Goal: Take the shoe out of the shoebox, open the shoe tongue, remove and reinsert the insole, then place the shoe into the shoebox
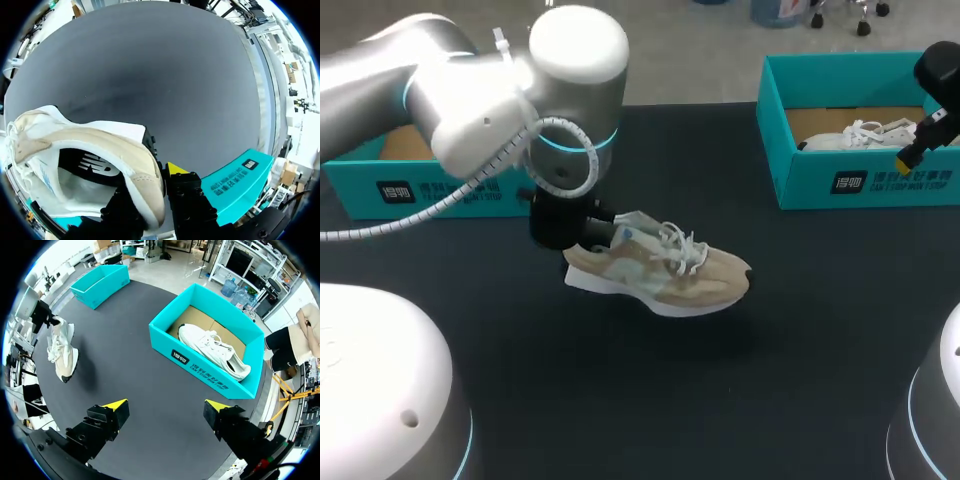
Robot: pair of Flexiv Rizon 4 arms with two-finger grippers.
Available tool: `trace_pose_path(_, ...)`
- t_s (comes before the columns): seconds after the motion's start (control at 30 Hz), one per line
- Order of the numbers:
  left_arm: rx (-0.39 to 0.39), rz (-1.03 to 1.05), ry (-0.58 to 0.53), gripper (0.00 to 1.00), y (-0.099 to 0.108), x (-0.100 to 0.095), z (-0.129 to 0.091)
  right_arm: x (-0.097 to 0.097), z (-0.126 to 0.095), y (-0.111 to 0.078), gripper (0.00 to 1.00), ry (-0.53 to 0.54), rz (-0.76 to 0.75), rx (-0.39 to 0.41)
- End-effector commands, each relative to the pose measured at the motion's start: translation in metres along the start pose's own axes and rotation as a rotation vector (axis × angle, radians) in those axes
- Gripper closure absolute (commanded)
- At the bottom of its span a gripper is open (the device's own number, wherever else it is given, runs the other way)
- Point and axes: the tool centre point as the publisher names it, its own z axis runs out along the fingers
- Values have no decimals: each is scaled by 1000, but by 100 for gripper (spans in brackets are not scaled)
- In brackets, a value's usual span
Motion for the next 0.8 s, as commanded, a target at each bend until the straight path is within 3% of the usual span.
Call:
trace_pose_path(0.03, -7, 14, 12, 100, 2, -7, 24, -1, 1, 0, 0, 1, -1, 0)
trace_pose_path(0.27, -2, 52, 19, 100, 2, -15, 48, -1, 1, 0, 0, 1, -1, 0)
trace_pose_path(0.8, 39, 77, 33, 100, -3, -24, 77, -1, 1, 0, 0, 1, -1, 0)
